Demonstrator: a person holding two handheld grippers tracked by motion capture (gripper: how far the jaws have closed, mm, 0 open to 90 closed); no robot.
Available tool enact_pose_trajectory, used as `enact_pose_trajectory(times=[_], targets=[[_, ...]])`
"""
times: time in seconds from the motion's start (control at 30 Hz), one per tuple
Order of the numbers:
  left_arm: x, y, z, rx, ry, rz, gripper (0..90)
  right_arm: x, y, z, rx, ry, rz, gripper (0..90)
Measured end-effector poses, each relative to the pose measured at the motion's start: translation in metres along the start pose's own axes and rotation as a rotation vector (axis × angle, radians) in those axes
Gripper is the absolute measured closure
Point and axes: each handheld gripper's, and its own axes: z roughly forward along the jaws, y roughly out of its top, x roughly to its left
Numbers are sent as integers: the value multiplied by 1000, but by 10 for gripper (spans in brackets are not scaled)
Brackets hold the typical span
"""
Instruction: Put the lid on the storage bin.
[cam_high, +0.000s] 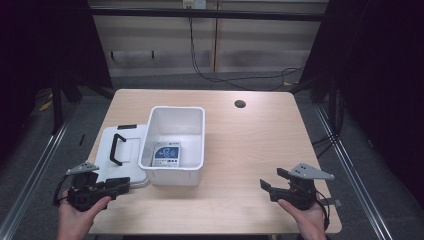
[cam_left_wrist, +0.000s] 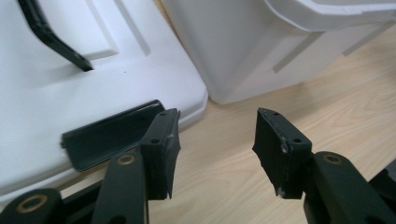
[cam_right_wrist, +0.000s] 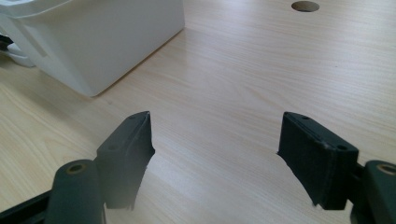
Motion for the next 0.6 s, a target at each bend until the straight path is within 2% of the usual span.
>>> enact_pose_trajectory(times=[0.07, 0.23, 0.3, 0.37, 0.4, 0.43, 0.5, 0.57, 0.6], targets=[[3, 3, -2, -1, 2, -15, 498, 0, 0, 0, 0, 3, 4, 248], [5, 7, -2, 7, -9, -21, 505, -1, 0, 0, 5, 3, 12, 240], [5, 10, -2, 16, -18, -21, 504, 0, 0, 0, 4, 8, 17, 234], [7, 13, -2, 22, -34, -38, 492, 0, 0, 0, 3, 5, 16, 230], [9, 17, -5, 12, -42, -55, 516, 1, 0, 1, 3, 3, 17, 225], [9, 17, -5, 12, -42, -55, 536, 1, 0, 1, 3, 3, 17, 225], [10, 23, -10, 3, 2, -42, 534, 1, 0, 0, 9, 1, 13, 221], [12, 29, -15, -2, -1, -37, 518, 2, 0, 1, 12, 1, 10, 220], [13, 35, -18, 11, 24, -28, 517, 2, 0, 1, 11, 1, 11, 219]])
